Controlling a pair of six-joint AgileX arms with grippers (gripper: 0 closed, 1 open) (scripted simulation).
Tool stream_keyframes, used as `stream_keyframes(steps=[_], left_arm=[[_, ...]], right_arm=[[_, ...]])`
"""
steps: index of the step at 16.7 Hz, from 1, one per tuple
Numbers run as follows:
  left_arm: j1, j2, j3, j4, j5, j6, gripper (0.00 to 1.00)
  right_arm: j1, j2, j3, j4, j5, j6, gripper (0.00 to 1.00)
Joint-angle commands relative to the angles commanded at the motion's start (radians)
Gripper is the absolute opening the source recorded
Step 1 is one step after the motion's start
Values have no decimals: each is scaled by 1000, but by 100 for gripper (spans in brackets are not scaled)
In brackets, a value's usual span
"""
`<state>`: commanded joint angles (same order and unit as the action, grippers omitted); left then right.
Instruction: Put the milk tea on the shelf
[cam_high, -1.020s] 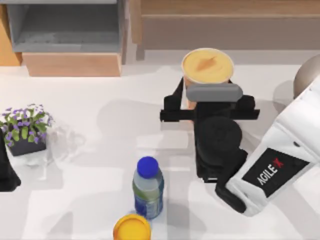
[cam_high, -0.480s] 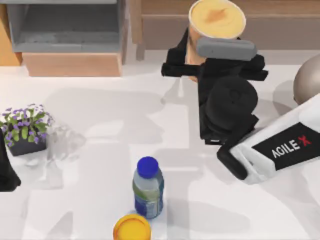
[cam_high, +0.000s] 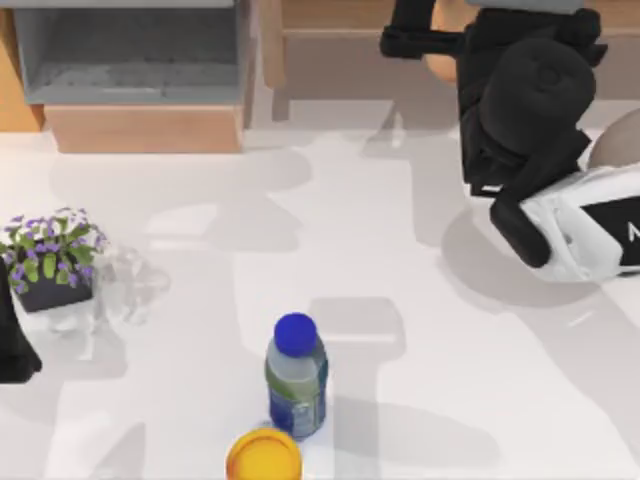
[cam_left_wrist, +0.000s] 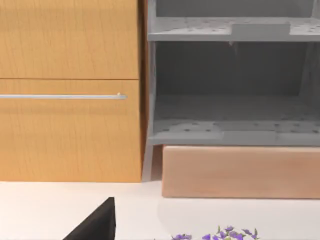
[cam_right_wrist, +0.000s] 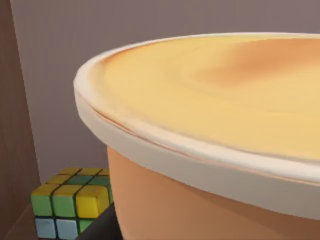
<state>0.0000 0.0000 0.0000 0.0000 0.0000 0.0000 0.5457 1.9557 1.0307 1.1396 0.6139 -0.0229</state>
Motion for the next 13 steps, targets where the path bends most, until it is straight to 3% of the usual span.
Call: stream_keyframes(steps=[13], left_arm=[[0,0,0,0,0,0,100]], right_arm=[[-300,-127,148,-468,-323,26,0]])
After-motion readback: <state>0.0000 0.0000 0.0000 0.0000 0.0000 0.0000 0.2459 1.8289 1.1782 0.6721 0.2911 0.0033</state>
